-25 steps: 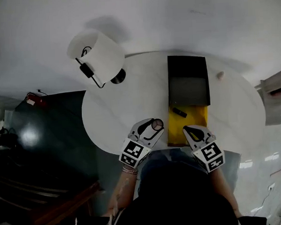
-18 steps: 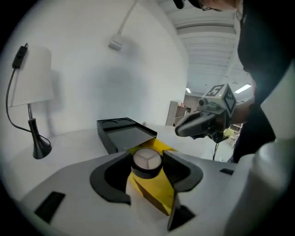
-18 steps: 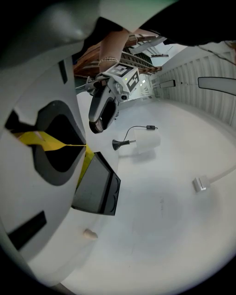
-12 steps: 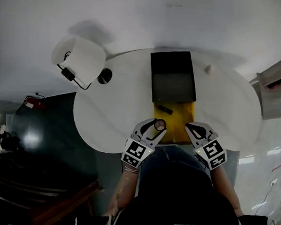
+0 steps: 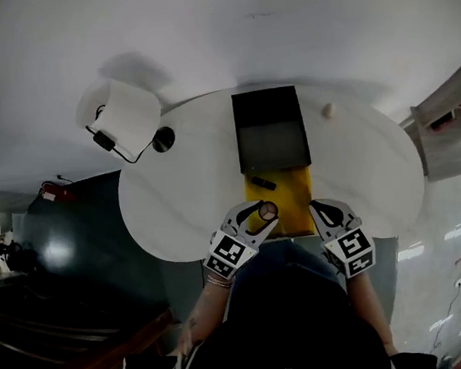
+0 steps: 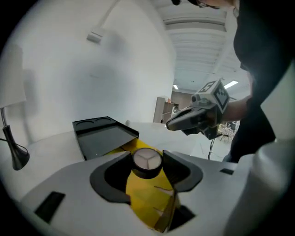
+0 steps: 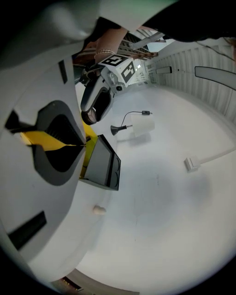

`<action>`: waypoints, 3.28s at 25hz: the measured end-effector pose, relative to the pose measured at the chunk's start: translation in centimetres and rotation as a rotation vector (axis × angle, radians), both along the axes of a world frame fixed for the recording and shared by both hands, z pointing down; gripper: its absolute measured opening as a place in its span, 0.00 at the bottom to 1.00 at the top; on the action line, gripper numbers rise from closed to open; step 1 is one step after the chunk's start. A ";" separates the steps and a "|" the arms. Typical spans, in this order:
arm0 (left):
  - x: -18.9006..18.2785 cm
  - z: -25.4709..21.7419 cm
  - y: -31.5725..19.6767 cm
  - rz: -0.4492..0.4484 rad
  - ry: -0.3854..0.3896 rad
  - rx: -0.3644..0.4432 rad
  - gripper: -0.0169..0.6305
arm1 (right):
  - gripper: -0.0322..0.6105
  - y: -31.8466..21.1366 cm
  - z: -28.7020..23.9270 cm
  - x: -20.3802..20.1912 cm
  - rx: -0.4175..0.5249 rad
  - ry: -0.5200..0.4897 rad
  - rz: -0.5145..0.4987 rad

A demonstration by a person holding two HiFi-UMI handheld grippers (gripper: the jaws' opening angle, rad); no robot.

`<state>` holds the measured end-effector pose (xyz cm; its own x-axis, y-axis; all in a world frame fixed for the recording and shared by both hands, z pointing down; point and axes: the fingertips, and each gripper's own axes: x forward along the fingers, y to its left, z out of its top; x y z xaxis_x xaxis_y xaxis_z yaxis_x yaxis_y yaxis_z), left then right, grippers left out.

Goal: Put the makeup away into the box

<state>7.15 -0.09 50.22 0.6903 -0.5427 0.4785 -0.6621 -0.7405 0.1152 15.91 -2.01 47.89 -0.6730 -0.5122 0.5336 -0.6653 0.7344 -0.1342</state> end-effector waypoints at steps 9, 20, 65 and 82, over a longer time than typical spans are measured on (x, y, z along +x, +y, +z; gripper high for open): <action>0.9 -0.9 0.6 0.162 0.021 0.004 0.38 | 0.09 0.2 -1.3 1.3 -0.006 0.024 0.159; 3.0 -0.5 1.2 0.313 0.034 0.012 0.38 | 0.09 1.0 -2.2 1.6 -0.004 0.008 0.273; 10.4 10.8 2.0 0.323 -0.334 -0.358 0.38 | 0.09 -3.5 -1.6 12.3 -0.007 -0.048 0.185; 9.6 11.6 1.6 0.233 -0.380 -0.375 0.38 | 0.09 -3.6 -1.9 10.9 0.002 -0.047 0.126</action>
